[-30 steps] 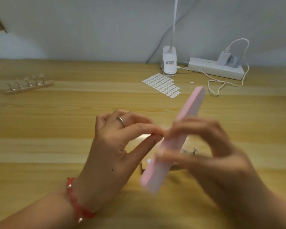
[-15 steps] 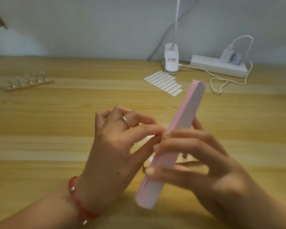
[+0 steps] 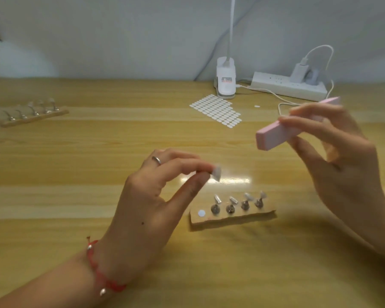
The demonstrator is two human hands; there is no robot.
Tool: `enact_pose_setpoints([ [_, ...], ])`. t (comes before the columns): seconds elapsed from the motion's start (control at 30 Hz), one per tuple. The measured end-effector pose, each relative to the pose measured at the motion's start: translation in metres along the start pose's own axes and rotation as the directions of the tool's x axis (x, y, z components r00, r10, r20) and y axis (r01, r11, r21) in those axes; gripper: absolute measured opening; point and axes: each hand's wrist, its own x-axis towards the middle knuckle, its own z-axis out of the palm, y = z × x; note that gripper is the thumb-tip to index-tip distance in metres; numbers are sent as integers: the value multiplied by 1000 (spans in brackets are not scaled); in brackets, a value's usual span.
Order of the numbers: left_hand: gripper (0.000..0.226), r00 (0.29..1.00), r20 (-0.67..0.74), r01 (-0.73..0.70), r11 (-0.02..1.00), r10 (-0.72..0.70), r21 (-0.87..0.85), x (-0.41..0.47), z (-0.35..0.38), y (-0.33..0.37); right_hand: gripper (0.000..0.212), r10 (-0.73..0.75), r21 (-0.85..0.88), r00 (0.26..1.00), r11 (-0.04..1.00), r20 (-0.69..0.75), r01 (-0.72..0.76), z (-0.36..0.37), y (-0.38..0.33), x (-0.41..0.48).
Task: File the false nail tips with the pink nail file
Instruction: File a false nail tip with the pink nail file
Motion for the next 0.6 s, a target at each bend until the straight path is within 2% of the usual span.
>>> enact_pose_setpoints([
  [0.23, 11, 995, 7, 98, 994, -98, -39, 2, -5, -9, 34, -159, -26, 987, 987, 32, 160, 14, -3, -11],
  [0.37, 6, 979, 28, 205, 976, -203, -79, 2, -7, -12, 34, -116, -29, 993, 993, 18, 116, 12, 5, -11],
  [0.5, 16, 913, 80, 408, 890, -400, -205, 5, -6, -18, 35, -101, -1, 994, 995, 30, 101, 13, 8, -12],
  [0.6, 20, 890, 115, 456, 850, -441, -264, 5, -6, -21, 36, -111, 6, 993, 994, 41, 111, 13, 8, -13],
])
